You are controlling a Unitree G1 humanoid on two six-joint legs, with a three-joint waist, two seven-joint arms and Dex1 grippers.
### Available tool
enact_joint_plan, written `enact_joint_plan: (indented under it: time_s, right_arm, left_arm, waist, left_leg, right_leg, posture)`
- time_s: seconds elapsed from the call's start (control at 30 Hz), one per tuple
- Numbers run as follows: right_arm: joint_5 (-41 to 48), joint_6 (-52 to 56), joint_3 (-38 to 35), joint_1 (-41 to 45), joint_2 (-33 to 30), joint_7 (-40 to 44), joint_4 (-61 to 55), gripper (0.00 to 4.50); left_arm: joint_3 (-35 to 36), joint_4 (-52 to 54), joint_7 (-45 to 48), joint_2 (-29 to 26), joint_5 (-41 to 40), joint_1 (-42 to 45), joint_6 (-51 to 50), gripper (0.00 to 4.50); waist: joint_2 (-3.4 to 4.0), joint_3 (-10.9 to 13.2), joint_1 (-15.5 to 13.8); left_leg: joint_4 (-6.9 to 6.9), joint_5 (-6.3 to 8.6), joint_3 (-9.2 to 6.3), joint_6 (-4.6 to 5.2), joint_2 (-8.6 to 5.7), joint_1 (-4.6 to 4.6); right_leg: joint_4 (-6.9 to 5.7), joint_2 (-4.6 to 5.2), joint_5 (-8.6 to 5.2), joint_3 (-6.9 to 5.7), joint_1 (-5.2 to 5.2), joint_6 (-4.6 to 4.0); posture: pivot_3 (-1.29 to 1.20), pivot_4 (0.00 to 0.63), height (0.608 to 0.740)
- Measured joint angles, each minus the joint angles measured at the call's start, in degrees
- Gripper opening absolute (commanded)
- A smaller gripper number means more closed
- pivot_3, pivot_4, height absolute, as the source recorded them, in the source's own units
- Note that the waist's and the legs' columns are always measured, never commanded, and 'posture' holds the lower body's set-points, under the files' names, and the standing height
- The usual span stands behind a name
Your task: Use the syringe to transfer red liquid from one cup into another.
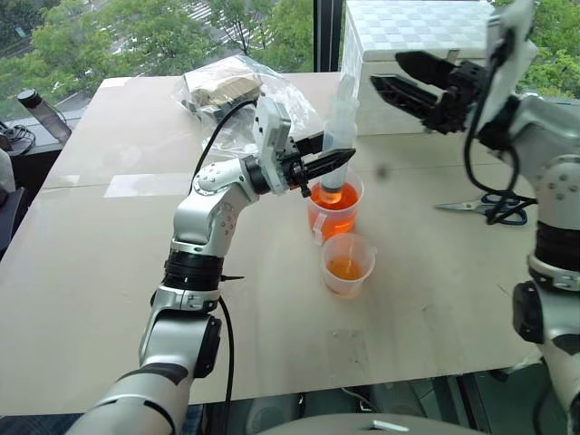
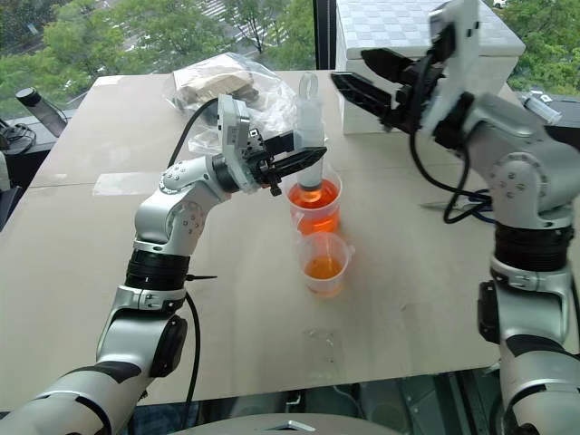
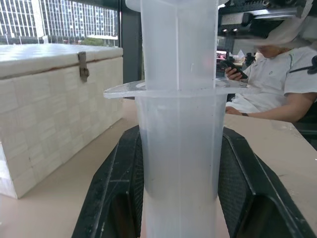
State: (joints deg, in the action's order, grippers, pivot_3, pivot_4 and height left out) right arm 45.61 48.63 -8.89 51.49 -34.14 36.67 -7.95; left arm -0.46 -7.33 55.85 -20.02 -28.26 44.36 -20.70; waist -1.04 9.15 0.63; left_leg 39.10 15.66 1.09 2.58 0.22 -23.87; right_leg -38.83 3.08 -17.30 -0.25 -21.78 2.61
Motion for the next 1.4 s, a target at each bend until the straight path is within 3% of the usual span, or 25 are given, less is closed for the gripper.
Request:
enact_joint_plan:
  time_s: [0.3,0.57,0.77,0.97,1.4]
  right_arm:
    - [4.2,5.1,-4.1,-0.4,-2.3,0.1,1.9,3.47]
    - [4.8,6.2,-5.0,-6.3,-1.4,-1.9,0.2,3.47]
    - [1.2,1.0,-2.6,-16.1,-2.8,2.9,-3.5,3.47]
    - [-0.4,-4.2,-2.4,-20.0,-2.6,5.6,-5.3,3.47]
    - [5.4,-6.8,-11.9,-17.4,0.8,1.0,-3.2,3.47]
  left_arm:
    - [2.2,-0.2,-1.4,-0.5,-1.2,5.5,-1.8,1.38]
    - [2.3,3.5,-2.5,-0.7,-3.5,6.6,-6.2,1.38]
    - [2.5,7.6,-2.8,-1.0,-5.5,6.1,-8.2,1.38]
    - [2.5,9.3,-3.3,-1.2,-6.2,4.6,-9.4,1.38]
    - [4.4,24.3,-1.6,-5.6,-22.4,-2.7,-21.4,1.38]
  waist:
    - [0.00,0.0,0.1]
    - [0.00,0.0,-0.1]
    - [0.00,0.0,0.0]
    - [0.00,0.0,0.1]
    - [0.00,0.0,0.1]
  left_leg:
    - [-0.03,0.00,0.01,0.00,0.01,0.00]
    - [-0.03,0.00,0.01,0.00,0.01,-0.04]
    - [-0.03,0.00,0.00,0.00,0.01,-0.04]
    - [-0.02,-0.01,0.00,-0.01,0.01,0.02]
    - [0.00,-0.01,0.00,-0.02,0.02,0.04]
  right_leg:
    - [0.00,0.01,0.00,0.05,-0.01,0.00]
    - [-0.01,0.02,0.00,0.04,0.00,0.01]
    - [0.00,0.01,0.00,0.05,0.00,0.01]
    - [0.06,-0.01,0.00,0.06,0.00,0.00]
    - [0.06,0.01,0.00,0.07,0.03,0.01]
  posture:
    - [0.00,0.150,0.740]
    - [0.00,0.150,0.740]
    - [0.00,0.150,0.740]
    - [0.00,0.150,0.740]
    - [0.00,0.150,0.740]
